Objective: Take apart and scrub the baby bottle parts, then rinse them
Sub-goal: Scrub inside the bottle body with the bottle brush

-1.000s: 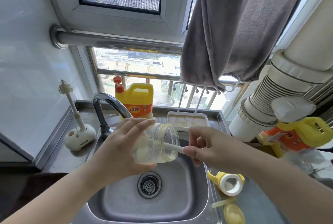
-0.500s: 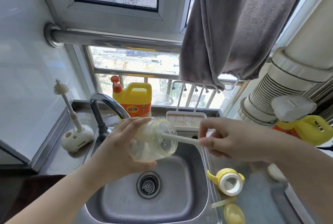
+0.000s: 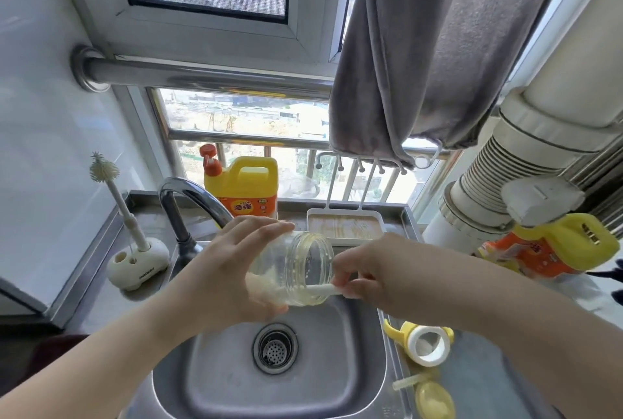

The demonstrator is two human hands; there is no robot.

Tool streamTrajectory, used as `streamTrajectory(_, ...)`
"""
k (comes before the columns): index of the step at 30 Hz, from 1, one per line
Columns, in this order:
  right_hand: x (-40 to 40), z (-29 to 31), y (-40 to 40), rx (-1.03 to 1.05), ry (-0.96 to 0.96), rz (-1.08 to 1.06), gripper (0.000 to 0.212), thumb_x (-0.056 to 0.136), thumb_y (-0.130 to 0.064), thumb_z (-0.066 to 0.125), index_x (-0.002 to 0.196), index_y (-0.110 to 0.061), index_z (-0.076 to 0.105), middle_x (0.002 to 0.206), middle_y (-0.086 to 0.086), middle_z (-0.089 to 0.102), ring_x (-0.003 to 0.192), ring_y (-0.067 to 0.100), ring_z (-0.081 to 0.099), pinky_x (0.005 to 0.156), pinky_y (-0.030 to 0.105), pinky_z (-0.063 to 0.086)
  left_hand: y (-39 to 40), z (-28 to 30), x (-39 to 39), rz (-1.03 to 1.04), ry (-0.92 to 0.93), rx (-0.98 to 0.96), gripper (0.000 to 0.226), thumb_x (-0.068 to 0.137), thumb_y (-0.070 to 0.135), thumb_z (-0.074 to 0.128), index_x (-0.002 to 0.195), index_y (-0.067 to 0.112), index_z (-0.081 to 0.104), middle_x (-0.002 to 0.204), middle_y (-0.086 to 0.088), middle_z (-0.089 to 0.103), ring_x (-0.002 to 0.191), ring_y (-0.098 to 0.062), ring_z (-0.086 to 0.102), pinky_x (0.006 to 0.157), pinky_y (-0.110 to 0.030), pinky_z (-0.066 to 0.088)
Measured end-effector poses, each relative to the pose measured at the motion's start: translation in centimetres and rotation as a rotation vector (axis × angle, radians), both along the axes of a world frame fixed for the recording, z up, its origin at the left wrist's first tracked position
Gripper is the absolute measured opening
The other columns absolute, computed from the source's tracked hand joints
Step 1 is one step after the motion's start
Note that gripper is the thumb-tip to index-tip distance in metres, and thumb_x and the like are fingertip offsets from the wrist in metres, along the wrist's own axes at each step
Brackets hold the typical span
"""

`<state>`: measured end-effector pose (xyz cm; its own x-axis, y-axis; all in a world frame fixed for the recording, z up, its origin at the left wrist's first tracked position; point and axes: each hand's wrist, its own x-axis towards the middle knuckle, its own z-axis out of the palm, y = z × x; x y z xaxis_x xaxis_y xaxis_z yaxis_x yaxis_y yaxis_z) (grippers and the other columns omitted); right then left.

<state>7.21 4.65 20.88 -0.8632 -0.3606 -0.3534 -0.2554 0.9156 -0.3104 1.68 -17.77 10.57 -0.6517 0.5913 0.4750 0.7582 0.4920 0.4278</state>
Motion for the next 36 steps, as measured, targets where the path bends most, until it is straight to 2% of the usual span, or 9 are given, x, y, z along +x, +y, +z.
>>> streamTrajectory(6, -0.1, -0.5, 1.6, 0.227, 0.497, 0.128, 0.010, 0.094, -0.027, 0.050, 0.103, -0.030, 0.052, 0.090, -0.008, 0.061, 0.064, 0.017, 0.054, 0.054, 0.027, 0.041, -0.7, 0.3, -0.1, 0.069, -0.137, 0.054, 0.090, 0.052, 0.063, 0.073, 0.132, 0.047, 0.037, 0.126, 0.037, 0.042, 0.115, 0.011, 0.042, 0.093, -0.016, 0.041)
streamTrajectory(10, -0.3, -1.4, 1.6, 0.188, 0.576, 0.167, 0.031, 0.067, -0.011, 0.076, 0.082, -0.028, 0.055, 0.063, -0.008, 0.051, 0.040, 0.015, 0.026, 0.036, 0.018, 0.011, -0.1, 0.1, 0.1, 0.055, -0.097, 0.039, 0.088, 0.055, 0.063, 0.071, 0.134, 0.042, 0.038, 0.126, 0.033, 0.043, 0.118, 0.003, 0.044, 0.098, -0.016, 0.037)
streamTrajectory(14, -0.4, -3.1, 0.5, 0.163, 0.456, -0.017, 0.022, 0.089, -0.010, 0.051, 0.082, -0.027, 0.040, 0.070, -0.006, 0.045, 0.052, 0.013, 0.038, 0.045, 0.027, 0.031, 0.7, -0.3, -0.3, 0.061, 0.089, 0.025, 0.084, 0.062, 0.060, 0.067, 0.132, 0.021, 0.044, 0.125, 0.007, 0.050, 0.115, -0.015, 0.046, 0.091, -0.035, 0.045)
streamTrajectory(19, -0.4, -1.3, 0.8, -0.072, 0.004, -0.089, 0.012, 0.095, -0.026, 0.051, 0.095, -0.029, 0.061, 0.069, -0.013, 0.050, 0.050, 0.000, 0.045, 0.046, 0.014, 0.033, 1.0, -0.7, -0.3, 0.008, 0.209, 0.003, 0.079, 0.068, 0.057, 0.065, 0.132, 0.015, 0.043, 0.125, 0.001, 0.049, 0.113, -0.021, 0.047, 0.094, -0.038, 0.046)
streamTrajectory(24, -0.1, -1.3, 1.7, -0.557, -0.350, -0.399, 0.012, 0.097, -0.021, 0.050, 0.095, -0.020, 0.062, 0.057, -0.004, 0.053, 0.042, 0.006, 0.040, 0.041, 0.019, 0.031, 1.4, -1.1, 0.3, 0.147, 0.234, 0.002, 0.081, 0.081, 0.067, 0.046, 0.137, 0.010, 0.035, 0.136, -0.010, 0.039, 0.128, -0.026, 0.036, 0.105, -0.042, 0.033)
streamTrajectory(28, 0.4, -1.7, 2.2, -0.721, -0.408, -0.508, 0.012, 0.097, -0.016, 0.049, 0.100, -0.011, 0.059, 0.057, 0.000, 0.049, 0.039, 0.007, 0.035, 0.037, 0.018, 0.024, 1.6, -1.8, 0.9, 0.096, 0.204, -0.070, 0.055, 0.099, 0.044, 0.031, 0.147, 0.016, 0.025, 0.152, -0.015, 0.019, 0.145, -0.032, 0.011, 0.111, -0.046, 0.016)
streamTrajectory(30, 0.6, -1.6, 2.3, -0.675, -0.382, -0.462, 0.012, 0.097, -0.018, 0.050, 0.099, -0.011, 0.060, 0.058, 0.001, 0.050, 0.041, 0.009, 0.036, 0.037, 0.019, 0.026, 1.5, -1.1, 0.6, 0.097, 0.267, -0.076, 0.059, 0.091, 0.042, 0.049, 0.143, 0.020, 0.031, 0.143, -0.012, 0.031, 0.136, -0.031, 0.027, 0.104, -0.049, 0.031)
streamTrajectory(33, 1.0, -1.3, 2.2, -0.579, -0.347, -0.382, 0.012, 0.096, -0.020, 0.051, 0.098, -0.016, 0.063, 0.060, -0.001, 0.053, 0.049, 0.014, 0.040, 0.039, 0.019, 0.031, 1.7, 1.2, -0.3, 0.184, 0.278, -0.178, 0.104, 0.046, 0.046, 0.087, 0.135, 0.019, 0.039, 0.114, -0.004, 0.038, 0.105, -0.024, 0.037, 0.079, -0.042, 0.049)
streamTrajectory(36, 1.5, -1.1, 1.9, -0.492, -0.268, -0.304, 0.012, 0.095, -0.025, 0.052, 0.095, -0.025, 0.064, 0.059, -0.008, 0.056, 0.055, 0.014, 0.044, 0.046, 0.018, 0.036, 1.9, 1.9, -0.7, 0.183, 0.250, -0.288, 0.105, 0.037, 0.054, 0.086, 0.126, 0.015, 0.048, 0.119, -0.008, 0.042, 0.111, -0.026, 0.038, 0.082, -0.043, 0.049)
